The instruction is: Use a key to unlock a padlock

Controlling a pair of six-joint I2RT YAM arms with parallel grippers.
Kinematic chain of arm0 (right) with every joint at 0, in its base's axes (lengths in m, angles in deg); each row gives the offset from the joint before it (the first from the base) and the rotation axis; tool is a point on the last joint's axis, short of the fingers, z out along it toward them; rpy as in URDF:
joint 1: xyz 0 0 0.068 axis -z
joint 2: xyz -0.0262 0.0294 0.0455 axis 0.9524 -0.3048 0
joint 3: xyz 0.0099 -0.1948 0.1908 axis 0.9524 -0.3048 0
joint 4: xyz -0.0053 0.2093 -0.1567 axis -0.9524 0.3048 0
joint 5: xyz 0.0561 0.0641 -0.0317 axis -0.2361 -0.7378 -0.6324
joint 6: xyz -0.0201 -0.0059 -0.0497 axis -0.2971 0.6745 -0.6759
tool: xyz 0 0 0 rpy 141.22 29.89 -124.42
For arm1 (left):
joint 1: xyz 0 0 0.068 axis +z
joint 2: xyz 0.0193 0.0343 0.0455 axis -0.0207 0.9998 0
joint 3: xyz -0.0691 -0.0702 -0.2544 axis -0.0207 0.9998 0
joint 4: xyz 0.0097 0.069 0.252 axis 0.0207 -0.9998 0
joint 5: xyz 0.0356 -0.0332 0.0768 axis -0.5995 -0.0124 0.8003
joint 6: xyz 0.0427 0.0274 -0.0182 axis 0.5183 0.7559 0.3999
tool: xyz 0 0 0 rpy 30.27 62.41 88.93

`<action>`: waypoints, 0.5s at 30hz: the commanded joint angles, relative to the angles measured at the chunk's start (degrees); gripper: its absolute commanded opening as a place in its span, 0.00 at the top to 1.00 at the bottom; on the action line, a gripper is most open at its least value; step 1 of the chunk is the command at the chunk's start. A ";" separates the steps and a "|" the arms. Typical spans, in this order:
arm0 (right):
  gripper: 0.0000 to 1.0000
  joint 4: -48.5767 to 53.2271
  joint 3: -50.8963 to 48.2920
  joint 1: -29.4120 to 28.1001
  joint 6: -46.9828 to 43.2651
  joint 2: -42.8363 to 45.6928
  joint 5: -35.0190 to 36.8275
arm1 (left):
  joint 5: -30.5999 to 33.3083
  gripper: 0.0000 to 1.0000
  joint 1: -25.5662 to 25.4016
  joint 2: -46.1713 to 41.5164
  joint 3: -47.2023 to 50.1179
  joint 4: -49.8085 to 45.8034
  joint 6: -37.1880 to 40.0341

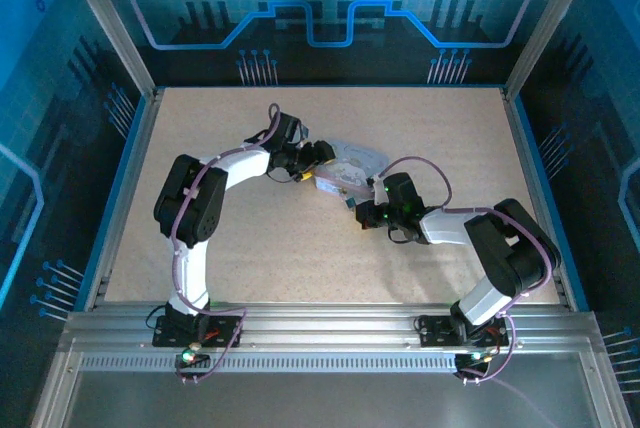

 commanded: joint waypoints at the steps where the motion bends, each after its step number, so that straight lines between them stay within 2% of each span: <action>1: 0.97 1.78 1.20 1.01 0.10 -0.86 -0.58 | 0.06 0.24 0.56 0.15 1.32 -0.62 1.19; 15: 0.93 1.45 0.78 1.42 -0.14 -0.48 -1.66 | 0.86 0.26 0.56 0.08 4.36 -0.29 1.33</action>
